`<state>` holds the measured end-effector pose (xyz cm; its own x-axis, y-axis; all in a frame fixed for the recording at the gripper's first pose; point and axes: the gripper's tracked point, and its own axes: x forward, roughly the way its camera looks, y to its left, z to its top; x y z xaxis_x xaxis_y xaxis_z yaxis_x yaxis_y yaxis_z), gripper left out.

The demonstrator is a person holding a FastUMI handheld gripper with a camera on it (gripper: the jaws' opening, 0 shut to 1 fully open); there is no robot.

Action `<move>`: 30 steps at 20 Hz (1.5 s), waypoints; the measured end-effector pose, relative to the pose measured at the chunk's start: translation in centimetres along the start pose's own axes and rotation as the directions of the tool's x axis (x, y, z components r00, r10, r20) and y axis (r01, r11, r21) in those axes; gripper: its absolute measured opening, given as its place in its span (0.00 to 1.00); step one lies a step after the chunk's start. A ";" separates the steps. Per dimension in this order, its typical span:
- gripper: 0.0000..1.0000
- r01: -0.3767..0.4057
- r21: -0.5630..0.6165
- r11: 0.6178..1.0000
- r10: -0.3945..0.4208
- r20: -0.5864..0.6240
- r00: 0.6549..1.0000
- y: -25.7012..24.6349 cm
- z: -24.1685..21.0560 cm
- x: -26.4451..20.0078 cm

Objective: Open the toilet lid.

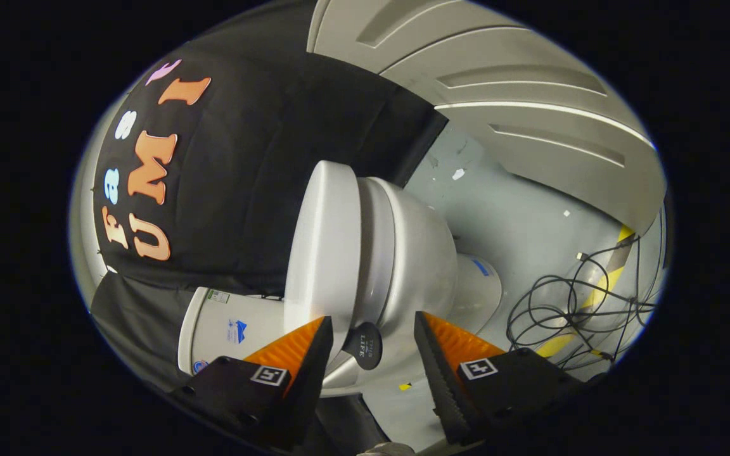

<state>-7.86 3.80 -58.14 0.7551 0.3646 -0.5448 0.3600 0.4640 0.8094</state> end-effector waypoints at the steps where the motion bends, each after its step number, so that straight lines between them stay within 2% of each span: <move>1: 0.74 -0.002 0.006 1.000 0.002 -0.014 1.000 -0.2 -0.5 0.1; 2: 0.70 -0.018 0.014 1.000 0.018 -0.028 0.999 0.0 -0.8 0.2; 3: 0.57 -0.040 0.026 0.999 0.041 -0.051 0.998 0.5 -1.4 0.3; 4: 0.48 -0.045 0.031 0.999 0.047 -0.062 0.997 0.6 -1.9 0.5; 6: 0.22 -0.036 0.038 0.999 0.037 -0.020 0.999 0.5 -1.1 1.9; 7: 0.17 -0.037 0.046 0.998 0.038 -0.024 0.999 0.9 -1.1 0.2; 9: 0.08 -0.019 0.065 0.998 0.020 -0.023 1.000 1.1 -1.0 0.5; 13: 0.08 0.060 0.044 0.997 -0.059 -0.023 0.998 1.8 -1.1 0.3; 16: 0.08 0.110 -0.016 0.994 -0.110 0.035 0.993 3.1 0.0 0.2; 21: 0.08 0.148 -0.119 0.982 -0.140 0.074 0.987 7.9 0.5 -1.3; 24: 0.08 0.196 -0.188 0.962 -0.180 0.096 0.979 10.5 0.6 -2.1; 30: 0.07 0.154 -0.290 0.944 -0.129 0.102 0.986 17.6 -0.3 -3.8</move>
<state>-4.60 10.85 -41.89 0.7543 0.2168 -0.6197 0.2972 0.7289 0.6168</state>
